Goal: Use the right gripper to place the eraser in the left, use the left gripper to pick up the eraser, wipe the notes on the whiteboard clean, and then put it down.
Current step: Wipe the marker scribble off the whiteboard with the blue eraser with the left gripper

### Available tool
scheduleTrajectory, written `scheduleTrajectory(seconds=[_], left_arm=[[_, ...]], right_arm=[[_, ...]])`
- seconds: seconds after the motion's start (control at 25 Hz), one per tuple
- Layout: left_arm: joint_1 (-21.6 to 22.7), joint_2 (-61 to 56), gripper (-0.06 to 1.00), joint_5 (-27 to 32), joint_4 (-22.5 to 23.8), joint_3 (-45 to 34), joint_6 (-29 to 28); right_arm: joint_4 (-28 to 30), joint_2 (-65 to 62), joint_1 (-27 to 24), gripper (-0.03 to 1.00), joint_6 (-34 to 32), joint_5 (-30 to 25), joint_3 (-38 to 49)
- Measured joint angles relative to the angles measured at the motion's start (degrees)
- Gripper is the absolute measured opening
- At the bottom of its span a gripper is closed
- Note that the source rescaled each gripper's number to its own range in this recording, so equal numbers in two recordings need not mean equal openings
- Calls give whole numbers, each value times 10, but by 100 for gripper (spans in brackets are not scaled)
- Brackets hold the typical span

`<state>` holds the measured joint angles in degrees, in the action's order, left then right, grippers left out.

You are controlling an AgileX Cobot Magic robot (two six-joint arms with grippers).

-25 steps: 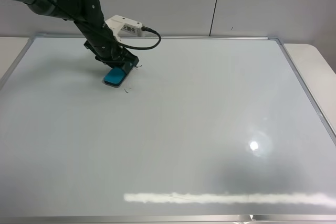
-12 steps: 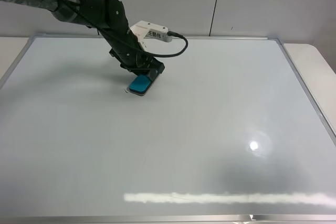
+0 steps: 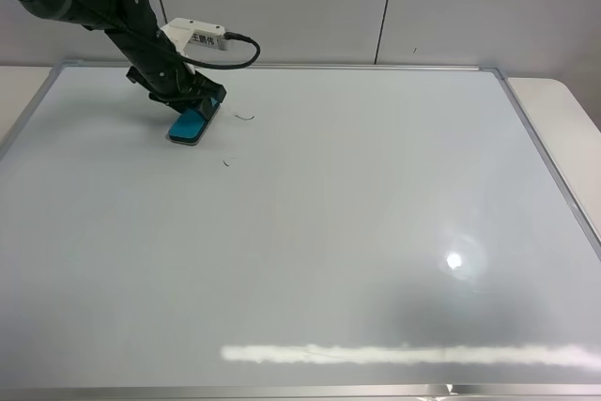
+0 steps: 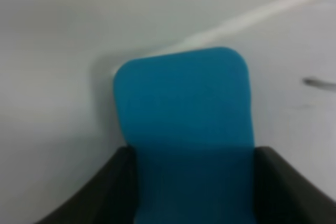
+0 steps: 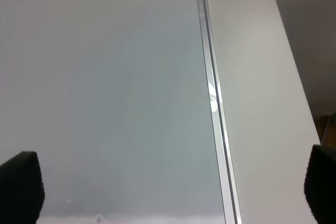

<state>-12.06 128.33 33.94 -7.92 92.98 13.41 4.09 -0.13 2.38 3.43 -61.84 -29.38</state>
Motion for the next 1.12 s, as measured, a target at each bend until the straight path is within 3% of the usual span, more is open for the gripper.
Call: scheduleTrajectory(seconds=[0.28,0.72,0.96,1.12], left_arm=[[-20,14,0,12,3,17,3],[-131,52,0,16,-56,74,14],[-127,53,0,21,-56,75,14],[-101,53,0,36,-45,79,14]], right_arm=[[0,0,0,100,0,0,0],[0,0,0,100,0,0,0],[0,0,0,100,0,0,0],[0,0,0,100,0,0,0]])
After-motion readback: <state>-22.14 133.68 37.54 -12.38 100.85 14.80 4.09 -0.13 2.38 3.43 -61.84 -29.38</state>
